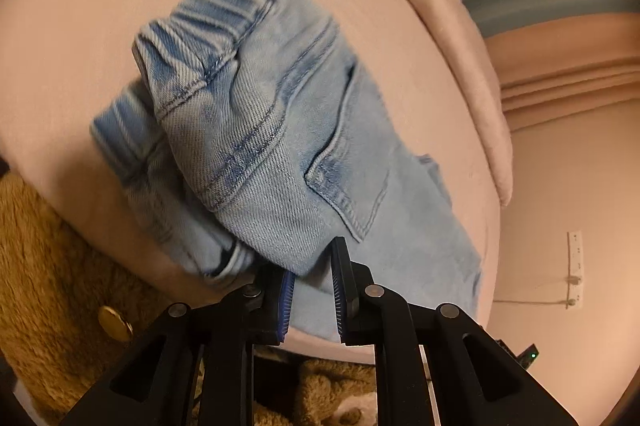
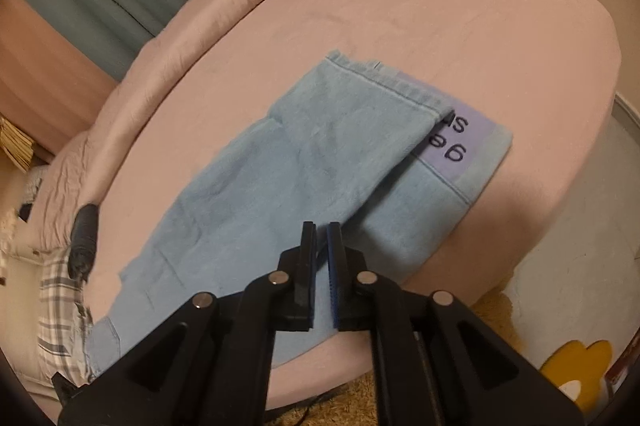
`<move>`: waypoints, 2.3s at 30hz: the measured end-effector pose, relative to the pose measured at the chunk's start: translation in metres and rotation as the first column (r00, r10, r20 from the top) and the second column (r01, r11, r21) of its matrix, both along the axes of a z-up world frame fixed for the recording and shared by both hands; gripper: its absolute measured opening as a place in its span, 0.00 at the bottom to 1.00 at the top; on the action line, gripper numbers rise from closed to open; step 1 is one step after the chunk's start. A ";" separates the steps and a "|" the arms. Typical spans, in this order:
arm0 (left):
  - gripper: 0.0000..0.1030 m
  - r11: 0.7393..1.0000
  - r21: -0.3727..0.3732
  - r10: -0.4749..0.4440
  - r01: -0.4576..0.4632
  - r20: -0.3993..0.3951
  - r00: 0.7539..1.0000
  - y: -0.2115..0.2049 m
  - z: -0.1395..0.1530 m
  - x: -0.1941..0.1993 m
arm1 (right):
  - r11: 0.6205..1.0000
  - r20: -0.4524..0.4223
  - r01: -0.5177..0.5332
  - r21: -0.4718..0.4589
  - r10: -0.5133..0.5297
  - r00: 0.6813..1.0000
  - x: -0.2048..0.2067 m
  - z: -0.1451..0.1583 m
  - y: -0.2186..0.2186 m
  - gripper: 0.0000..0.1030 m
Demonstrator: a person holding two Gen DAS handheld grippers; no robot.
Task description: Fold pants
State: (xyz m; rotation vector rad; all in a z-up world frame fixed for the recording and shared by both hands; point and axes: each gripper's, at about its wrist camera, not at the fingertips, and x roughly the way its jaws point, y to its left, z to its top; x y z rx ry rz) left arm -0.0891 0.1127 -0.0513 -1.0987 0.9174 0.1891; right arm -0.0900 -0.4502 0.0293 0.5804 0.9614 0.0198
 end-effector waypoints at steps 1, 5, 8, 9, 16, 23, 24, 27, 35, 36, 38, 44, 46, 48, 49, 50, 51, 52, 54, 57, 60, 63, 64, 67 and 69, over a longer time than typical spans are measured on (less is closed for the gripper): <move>0.14 1.000 0.005 0.012 -0.012 0.008 1.000 0.002 0.003 0.000 | 1.000 0.004 0.018 -0.001 -0.018 1.000 0.000 0.001 -0.003 0.23; 0.31 0.997 0.019 0.068 -0.068 0.022 0.997 0.020 0.007 -0.006 | 0.995 0.010 0.088 0.041 -0.088 0.996 0.006 -0.001 -0.026 0.44; 0.41 0.992 0.036 0.117 -0.118 0.029 0.993 0.031 0.005 -0.009 | 0.991 -0.003 0.120 0.056 -0.120 0.993 0.019 -0.007 -0.039 0.44; 0.41 0.992 0.025 0.125 -0.126 0.037 0.991 0.034 0.004 -0.007 | 0.990 -0.007 0.125 0.065 -0.125 0.992 0.023 -0.010 -0.043 0.44; 0.14 0.982 0.133 0.132 -0.133 0.011 0.991 0.039 -0.001 0.008 | 0.989 -0.040 0.138 0.049 -0.136 0.990 0.056 -0.023 -0.047 0.06; 0.09 0.982 0.169 0.058 -0.082 0.142 0.988 0.047 0.054 0.010 | 0.999 0.158 0.040 0.004 -0.041 0.987 0.070 0.062 -0.021 0.04; 0.09 0.983 0.170 0.047 -0.076 0.170 0.984 0.045 0.063 0.005 | 0.999 0.210 0.037 0.021 -0.040 0.977 0.064 0.079 -0.023 0.04; 0.09 0.978 0.204 0.005 -0.033 0.137 0.990 0.036 0.061 -0.010 | 0.998 0.322 0.056 0.023 -0.060 0.945 0.036 0.114 -0.034 0.04; 0.09 0.998 0.063 0.018 -0.011 -0.115 0.993 0.037 -0.032 -0.038 | 0.986 -0.036 0.168 -0.008 -0.169 0.985 -0.003 0.009 -0.070 0.05; 0.09 0.997 0.074 0.019 -0.010 -0.120 0.993 0.036 -0.031 -0.036 | 0.983 -0.054 0.181 -0.020 -0.182 0.982 -0.005 0.000 -0.073 0.05; 0.09 0.994 0.106 0.006 0.008 -0.134 0.991 0.034 -0.026 -0.032 | 0.981 -0.067 0.192 -0.009 -0.192 0.979 -0.008 -0.009 -0.076 0.05; 0.09 0.989 0.149 -0.009 0.022 -0.086 0.996 0.033 0.020 0.007 | 0.996 0.052 0.093 0.002 -0.093 0.994 0.031 0.041 -0.054 0.04; 0.09 0.987 0.160 -0.012 0.017 -0.032 0.999 0.039 0.038 0.020 | 0.999 0.109 0.045 0.000 -0.045 0.993 0.053 0.063 -0.037 0.04; 0.09 0.987 0.158 -0.011 0.005 0.041 0.999 0.044 0.055 0.035 | 1.000 0.161 -0.003 -0.018 0.006 0.987 0.080 0.088 -0.010 0.04; 0.09 0.988 0.154 -0.011 -0.001 0.074 0.997 0.047 0.063 0.042 | 1.000 0.185 -0.023 -0.008 0.024 0.982 0.089 0.098 -0.001 0.04; 0.09 0.988 0.155 -0.009 -0.006 0.097 0.995 0.048 0.072 0.048 | 0.999 0.212 -0.044 0.012 0.041 0.976 0.096 0.110 0.006 0.04; 0.08 0.987 0.162 -0.006 -0.015 0.129 0.992 0.048 0.084 0.052 | 0.998 0.242 -0.058 0.037 0.047 0.969 0.099 0.122 0.010 0.04; 0.08 0.986 0.166 -0.008 -0.019 0.157 0.988 0.046 0.091 0.052 | 0.996 0.277 -0.067 0.057 0.049 0.960 0.099 0.132 0.010 0.04; 0.08 0.984 0.174 -0.019 -0.022 0.231 0.973 0.043 0.099 0.038 | 0.996 0.351 -0.063 0.063 0.037 0.936 0.088 0.149 0.006 0.04; 0.08 0.983 0.182 0.000 -0.032 0.170 0.985 0.045 0.078 0.013 | 1.000 0.373 0.005 0.012 -0.009 0.928 0.051 0.143 -0.023 0.04; 0.08 0.984 0.171 -0.048 0.050 -0.016 0.999 0.031 0.019 0.001 | 0.998 0.249 0.052 -0.032 -0.042 0.968 0.027 0.092 -0.051 0.04; 0.09 0.988 0.138 -0.054 0.074 -0.140 0.989 0.021 -0.019 -0.005 | 0.993 0.053 0.070 -0.099 -0.065 0.997 0.015 0.028 -0.064 0.04; 0.09 0.986 0.147 -0.050 0.072 -0.149 0.988 0.019 -0.022 -0.005 | 0.992 -0.007 0.076 -0.096 -0.077 0.997 0.011 0.009 -0.069 0.04; 0.09 0.984 0.164 -0.046 0.072 -0.156 0.987 0.015 -0.017 -0.005 | 0.990 -0.031 0.100 -0.100 -0.103 0.994 -0.003 -0.012 -0.083 0.04; 0.09 0.977 0.194 -0.062 0.091 -0.150 0.987 0.013 -0.006 -0.002 | 0.989 -0.017 0.110 -0.099 -0.112 0.994 -0.005 -0.005 -0.085 0.04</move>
